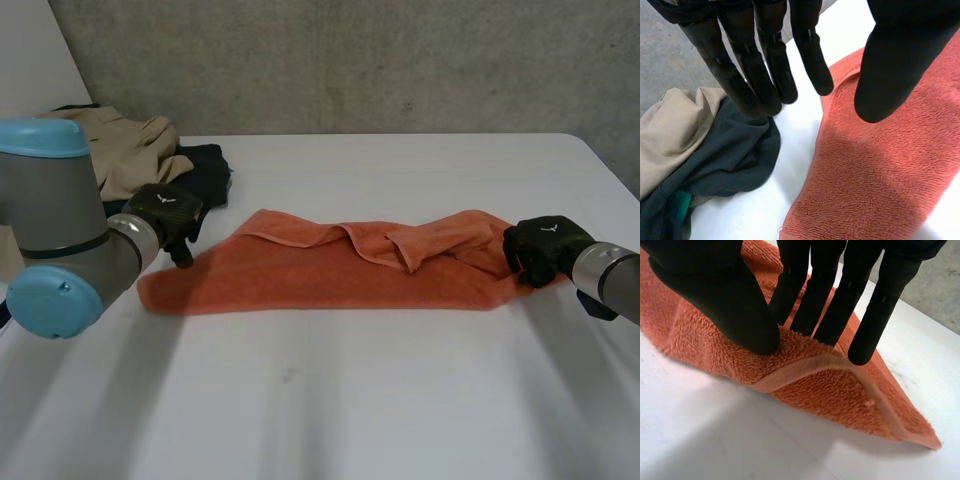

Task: Fold the laundry.

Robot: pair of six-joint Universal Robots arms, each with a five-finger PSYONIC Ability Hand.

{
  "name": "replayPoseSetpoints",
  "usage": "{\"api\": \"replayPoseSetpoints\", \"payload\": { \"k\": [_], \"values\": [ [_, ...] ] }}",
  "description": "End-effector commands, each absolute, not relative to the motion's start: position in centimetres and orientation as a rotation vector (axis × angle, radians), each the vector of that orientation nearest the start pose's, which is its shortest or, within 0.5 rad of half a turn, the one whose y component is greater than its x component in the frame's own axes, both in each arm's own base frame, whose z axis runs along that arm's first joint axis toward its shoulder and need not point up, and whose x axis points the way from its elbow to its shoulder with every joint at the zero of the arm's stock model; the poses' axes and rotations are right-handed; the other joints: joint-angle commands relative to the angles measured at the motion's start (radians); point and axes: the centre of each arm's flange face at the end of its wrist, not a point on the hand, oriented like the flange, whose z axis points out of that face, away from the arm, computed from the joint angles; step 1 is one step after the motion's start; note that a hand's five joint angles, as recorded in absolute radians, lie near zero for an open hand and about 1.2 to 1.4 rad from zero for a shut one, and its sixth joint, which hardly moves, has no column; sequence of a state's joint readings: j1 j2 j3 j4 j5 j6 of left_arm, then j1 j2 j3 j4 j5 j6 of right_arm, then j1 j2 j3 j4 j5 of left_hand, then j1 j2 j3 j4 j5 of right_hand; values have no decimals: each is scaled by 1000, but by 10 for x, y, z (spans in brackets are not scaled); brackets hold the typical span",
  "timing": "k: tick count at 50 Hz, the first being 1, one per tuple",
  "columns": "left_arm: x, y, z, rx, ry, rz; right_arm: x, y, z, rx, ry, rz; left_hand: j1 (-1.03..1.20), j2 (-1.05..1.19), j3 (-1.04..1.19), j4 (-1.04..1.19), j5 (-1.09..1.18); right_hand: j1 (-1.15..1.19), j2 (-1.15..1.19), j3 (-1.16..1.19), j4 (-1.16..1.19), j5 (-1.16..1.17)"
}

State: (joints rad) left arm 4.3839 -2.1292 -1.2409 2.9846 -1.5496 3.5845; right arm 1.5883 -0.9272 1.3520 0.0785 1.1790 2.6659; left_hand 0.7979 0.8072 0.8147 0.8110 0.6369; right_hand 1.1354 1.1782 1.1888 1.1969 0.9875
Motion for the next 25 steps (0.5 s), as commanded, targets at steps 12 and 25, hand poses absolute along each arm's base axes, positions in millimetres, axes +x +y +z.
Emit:
{"api": "replayPoseSetpoints", "payload": {
  "k": [12, 25],
  "values": [
    [-211, -332, 179, 860, 2484, -1498, 186, -348, 147, -1068, 2347, -1656, -358, -368, -375, -372, -372, 261, 218, 207, 199, 234],
    [-217, -343, 144, 957, 2503, -1470, 193, -340, 142, -1124, 2327, -1645, -285, -294, -302, -298, -299, 261, 218, 207, 199, 234]
  ]
}}
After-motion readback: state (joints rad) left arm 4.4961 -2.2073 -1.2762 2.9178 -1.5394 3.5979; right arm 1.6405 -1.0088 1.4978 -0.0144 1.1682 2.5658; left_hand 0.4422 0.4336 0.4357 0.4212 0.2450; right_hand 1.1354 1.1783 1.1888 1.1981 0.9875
